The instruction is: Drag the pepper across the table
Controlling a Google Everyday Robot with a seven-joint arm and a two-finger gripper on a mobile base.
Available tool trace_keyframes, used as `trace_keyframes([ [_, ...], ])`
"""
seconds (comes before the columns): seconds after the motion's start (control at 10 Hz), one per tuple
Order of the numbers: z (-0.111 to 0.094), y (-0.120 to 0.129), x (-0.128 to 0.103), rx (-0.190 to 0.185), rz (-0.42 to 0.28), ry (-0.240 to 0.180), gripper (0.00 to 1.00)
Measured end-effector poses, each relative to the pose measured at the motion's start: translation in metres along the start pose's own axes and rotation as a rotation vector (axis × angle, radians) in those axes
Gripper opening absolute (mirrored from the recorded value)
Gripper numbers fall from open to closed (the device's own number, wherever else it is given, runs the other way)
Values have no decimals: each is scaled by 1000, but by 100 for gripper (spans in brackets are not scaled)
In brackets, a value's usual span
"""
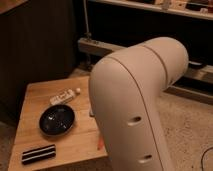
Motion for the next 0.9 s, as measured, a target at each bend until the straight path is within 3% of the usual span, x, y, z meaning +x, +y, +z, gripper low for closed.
trace_keyframes([
  [0.3,4,18,3,1,-39,5,30],
  [0.7,3,21,3,3,-44,7,30],
  [0.9,5,44,4,1,-84,3,30],
])
